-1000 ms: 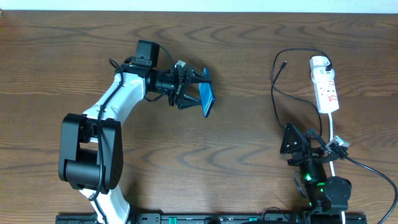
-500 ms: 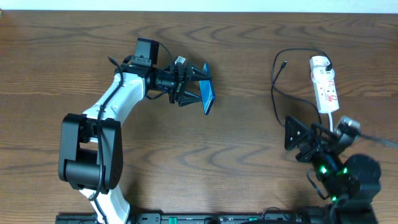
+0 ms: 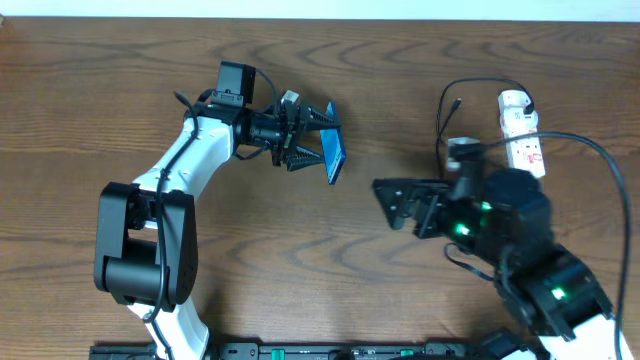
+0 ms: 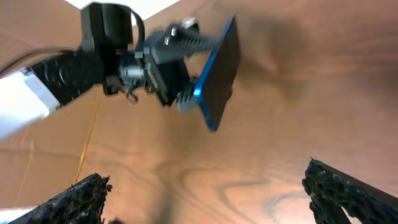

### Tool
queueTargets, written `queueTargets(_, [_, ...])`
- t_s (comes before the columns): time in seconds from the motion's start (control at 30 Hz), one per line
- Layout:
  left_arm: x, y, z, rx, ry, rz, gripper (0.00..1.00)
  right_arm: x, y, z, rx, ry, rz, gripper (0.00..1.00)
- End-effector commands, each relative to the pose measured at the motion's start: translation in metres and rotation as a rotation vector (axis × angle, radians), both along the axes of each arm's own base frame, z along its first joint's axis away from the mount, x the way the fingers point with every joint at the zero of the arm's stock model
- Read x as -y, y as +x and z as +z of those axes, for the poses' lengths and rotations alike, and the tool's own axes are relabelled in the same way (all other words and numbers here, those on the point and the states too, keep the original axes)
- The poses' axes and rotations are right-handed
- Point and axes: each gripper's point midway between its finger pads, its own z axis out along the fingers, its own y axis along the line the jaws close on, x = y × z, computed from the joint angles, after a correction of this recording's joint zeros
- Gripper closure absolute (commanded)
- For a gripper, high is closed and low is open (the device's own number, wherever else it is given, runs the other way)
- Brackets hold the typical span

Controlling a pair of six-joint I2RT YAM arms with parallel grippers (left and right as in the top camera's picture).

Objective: Plug charger to phone and switch on socket
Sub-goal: 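Move the right gripper to the phone and grasp its edge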

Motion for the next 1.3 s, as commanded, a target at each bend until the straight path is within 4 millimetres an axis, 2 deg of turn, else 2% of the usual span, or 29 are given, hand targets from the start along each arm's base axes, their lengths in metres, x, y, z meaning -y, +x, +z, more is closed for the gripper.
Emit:
queueTargets(0.0, [0.001,-0.002,0.017,0.020,-0.041,-0.014,0.34,-0.015,0.002,-0.011,-0.067,0.000,0.010,0.01])
queueTargets(0.07, [0.001,-0.002,0.017,0.020,-0.042,-0.014,0.33,-0.018,0.009,-0.021,-0.073,-0.035,0.013,0.01])
queueTargets(0.13, [0.001,-0.002,0.017,0.020,-0.041,-0.014,0.33,-0.027,0.017,-0.026,-0.028,-0.078,0.061,0.04])
queueTargets(0.23, [0.001,-0.002,0.017,0.019,-0.041,-0.014,0.33,-0.042,0.027,-0.037,-0.003,-0.128,0.077,0.04])
queueTargets(0.37, [0.001,-0.002,0.017,0.001,-0.041,-0.008,0.34,-0.043,0.040,-0.057,0.015,-0.251,-0.060,0.08])
queueTargets(0.47, [0.001,-0.002,0.017,-0.006,-0.041,-0.006,0.33,-0.044,0.045,-0.062,0.041,-0.301,-0.158,0.10])
queueTargets(0.6, [0.001,-0.002,0.017,-0.033,-0.041,0.003,0.33,-0.058,0.052,-0.065,0.111,-0.346,-0.207,0.16])
queueTargets(0.77, [0.001,-0.003,0.018,-0.042,-0.045,0.002,0.33,-0.076,0.067,-0.079,0.140,-0.352,-0.226,0.18])
queueTargets(0.93, [0.001,-0.004,0.018,-0.050,-0.046,0.001,0.34,-0.090,0.079,-0.090,0.152,-0.333,-0.231,0.29])
queueTargets(1.03, [0.001,-0.004,0.019,-0.056,-0.053,-0.001,0.33,-0.095,0.084,-0.092,0.160,-0.321,-0.233,0.40])
queueTargets(1.27, [0.002,-0.005,0.020,-0.059,-0.059,-0.004,0.34,-0.096,0.084,-0.094,0.160,-0.320,-0.234,0.60])
